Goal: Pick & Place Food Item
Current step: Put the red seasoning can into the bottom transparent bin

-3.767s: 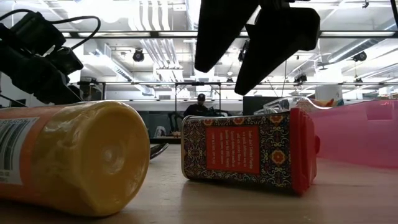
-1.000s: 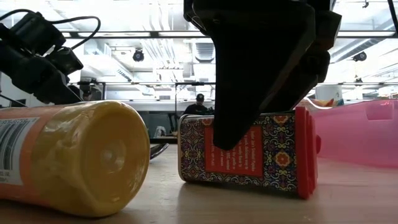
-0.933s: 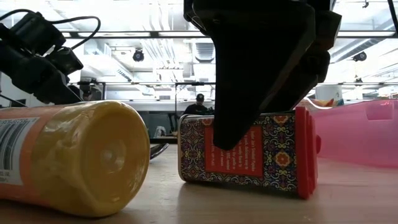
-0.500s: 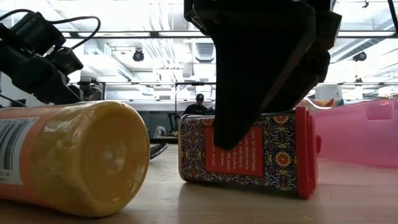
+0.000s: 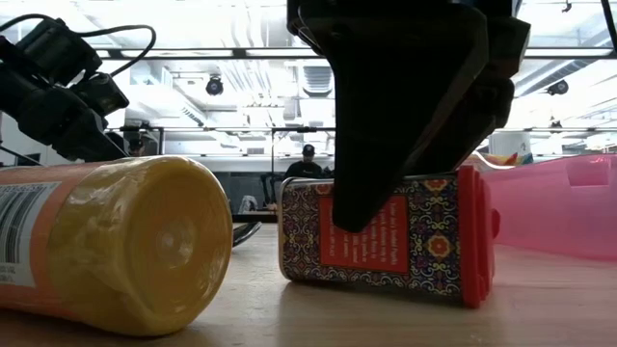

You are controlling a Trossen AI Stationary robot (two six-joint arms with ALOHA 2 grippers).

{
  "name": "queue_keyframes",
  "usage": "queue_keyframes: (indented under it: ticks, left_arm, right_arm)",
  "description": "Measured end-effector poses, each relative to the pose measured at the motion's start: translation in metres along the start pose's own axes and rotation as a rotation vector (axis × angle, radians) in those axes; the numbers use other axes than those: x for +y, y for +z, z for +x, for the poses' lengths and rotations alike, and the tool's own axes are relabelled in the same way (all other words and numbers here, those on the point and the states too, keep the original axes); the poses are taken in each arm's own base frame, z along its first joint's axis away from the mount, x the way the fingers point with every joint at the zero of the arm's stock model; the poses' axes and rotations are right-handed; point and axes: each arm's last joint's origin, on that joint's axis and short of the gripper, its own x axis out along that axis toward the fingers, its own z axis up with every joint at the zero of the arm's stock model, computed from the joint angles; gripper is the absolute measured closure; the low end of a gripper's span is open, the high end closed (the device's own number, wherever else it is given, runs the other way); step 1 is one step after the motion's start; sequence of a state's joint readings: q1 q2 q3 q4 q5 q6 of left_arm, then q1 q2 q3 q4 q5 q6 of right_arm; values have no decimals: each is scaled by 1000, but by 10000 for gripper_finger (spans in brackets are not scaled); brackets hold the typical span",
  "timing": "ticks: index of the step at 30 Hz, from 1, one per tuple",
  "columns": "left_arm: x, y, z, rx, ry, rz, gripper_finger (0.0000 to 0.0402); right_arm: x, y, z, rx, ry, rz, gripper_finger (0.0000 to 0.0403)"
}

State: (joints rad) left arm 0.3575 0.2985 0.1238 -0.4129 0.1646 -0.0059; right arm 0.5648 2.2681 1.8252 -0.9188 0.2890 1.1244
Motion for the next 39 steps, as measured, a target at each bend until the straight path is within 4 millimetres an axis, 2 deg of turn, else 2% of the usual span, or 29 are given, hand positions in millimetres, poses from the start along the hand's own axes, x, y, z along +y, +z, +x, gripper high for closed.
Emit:
queue_keyframes:
  ticks: [7, 18, 29, 34, 39]
  left_arm:
    - [0, 0, 0, 0, 0, 0, 57]
    - [0, 0, 0, -1, 0, 0, 57]
    - [0, 0, 0, -1, 0, 0, 57]
    - [0, 0, 0, 0, 0, 0, 57]
    - [0, 0, 0, 0, 0, 0, 57]
  right_arm:
    - [-1, 3, -8, -5, -32, 16, 115]
    - [-8, 18, -49, -123, -129, 32, 114]
    - [-54, 41, -106, -193, -269, 107, 113]
    - [-74, 43, -132, -234, -326, 129, 113]
    - [-94, 42, -148, -246, -355, 182, 113]
